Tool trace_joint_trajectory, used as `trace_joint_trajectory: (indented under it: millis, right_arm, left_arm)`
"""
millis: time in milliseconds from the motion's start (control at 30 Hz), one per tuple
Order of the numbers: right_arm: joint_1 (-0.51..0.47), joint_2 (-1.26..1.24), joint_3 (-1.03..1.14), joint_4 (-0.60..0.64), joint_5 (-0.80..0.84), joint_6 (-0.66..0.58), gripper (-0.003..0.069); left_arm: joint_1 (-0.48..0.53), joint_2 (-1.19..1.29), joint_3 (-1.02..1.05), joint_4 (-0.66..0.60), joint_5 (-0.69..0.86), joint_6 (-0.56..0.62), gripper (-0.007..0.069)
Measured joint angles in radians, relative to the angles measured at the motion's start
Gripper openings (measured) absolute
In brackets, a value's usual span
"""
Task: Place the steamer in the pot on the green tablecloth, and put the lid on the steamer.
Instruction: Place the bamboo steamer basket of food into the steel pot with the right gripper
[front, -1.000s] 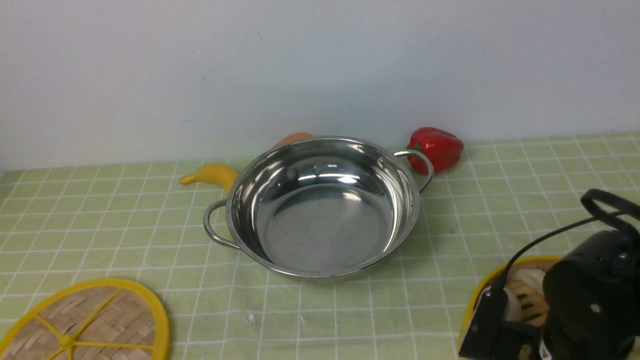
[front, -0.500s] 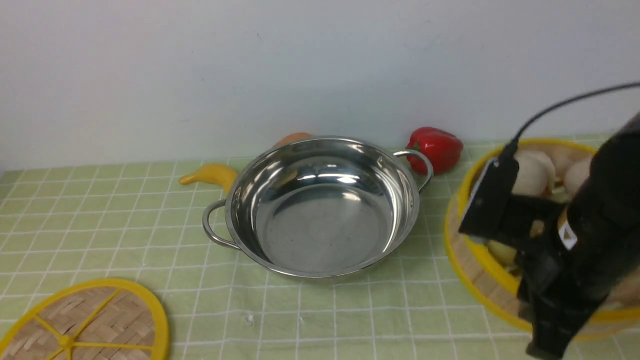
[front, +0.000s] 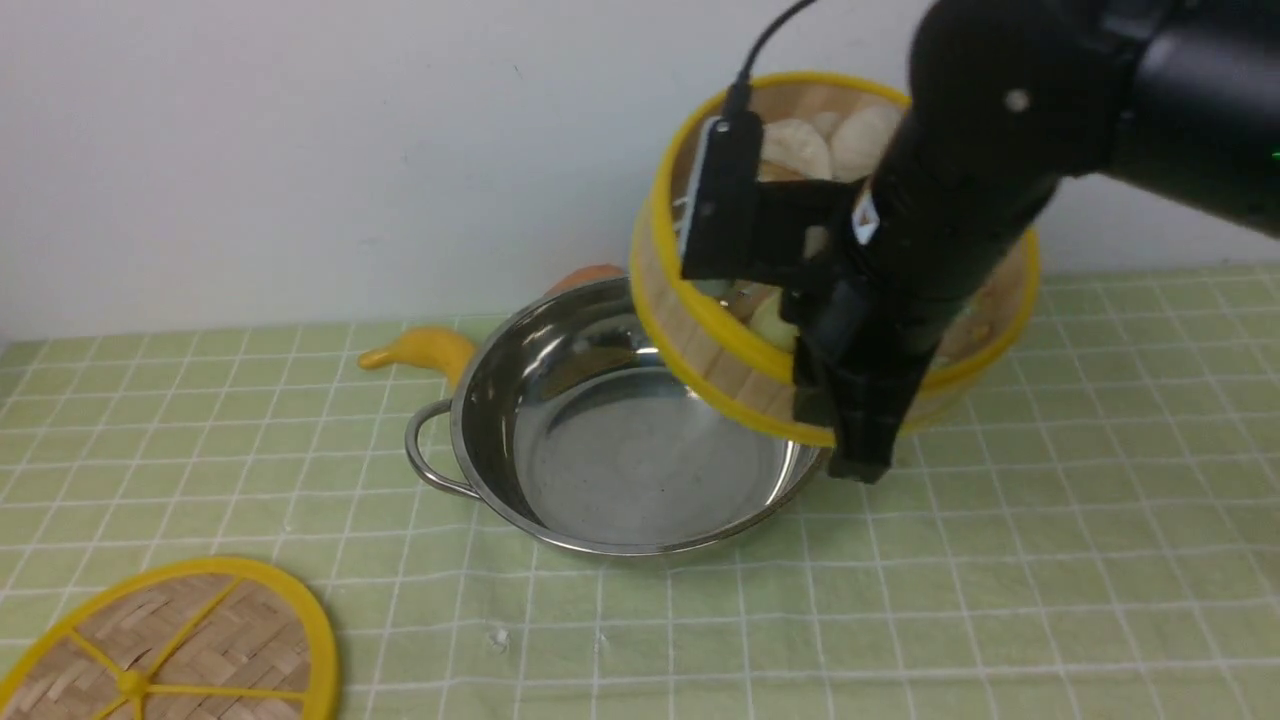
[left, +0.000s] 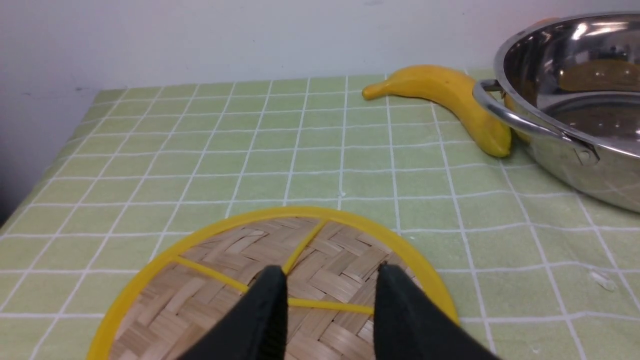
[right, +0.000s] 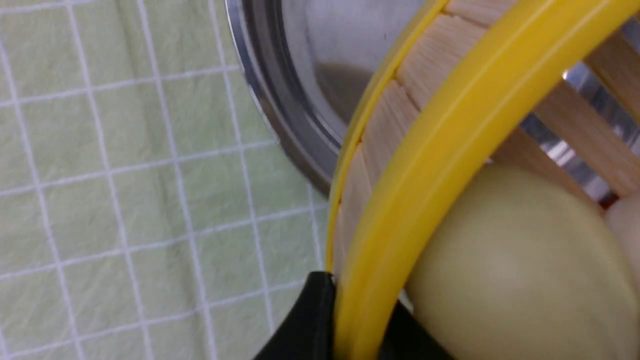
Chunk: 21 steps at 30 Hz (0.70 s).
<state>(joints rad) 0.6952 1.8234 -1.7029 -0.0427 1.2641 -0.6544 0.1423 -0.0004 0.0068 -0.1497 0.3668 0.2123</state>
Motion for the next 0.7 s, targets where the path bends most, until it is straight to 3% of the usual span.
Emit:
trace_joint_trajectory:
  millis: [233, 700]
  right_arm:
    - [0.093, 0.213, -0.172, -0.019, -0.005, -0.034, 0.0062]
    - [0.102, 0.401, -0.211, -0.089, -0.003, -0.032, 0.0062]
  left_arm:
    - [0.0, 0.0, 0.0, 0.0, 0.0, 0.0, 0.0243]
    - [0.0, 0.0, 0.0, 0.0, 0.0, 0.0, 0.0243]
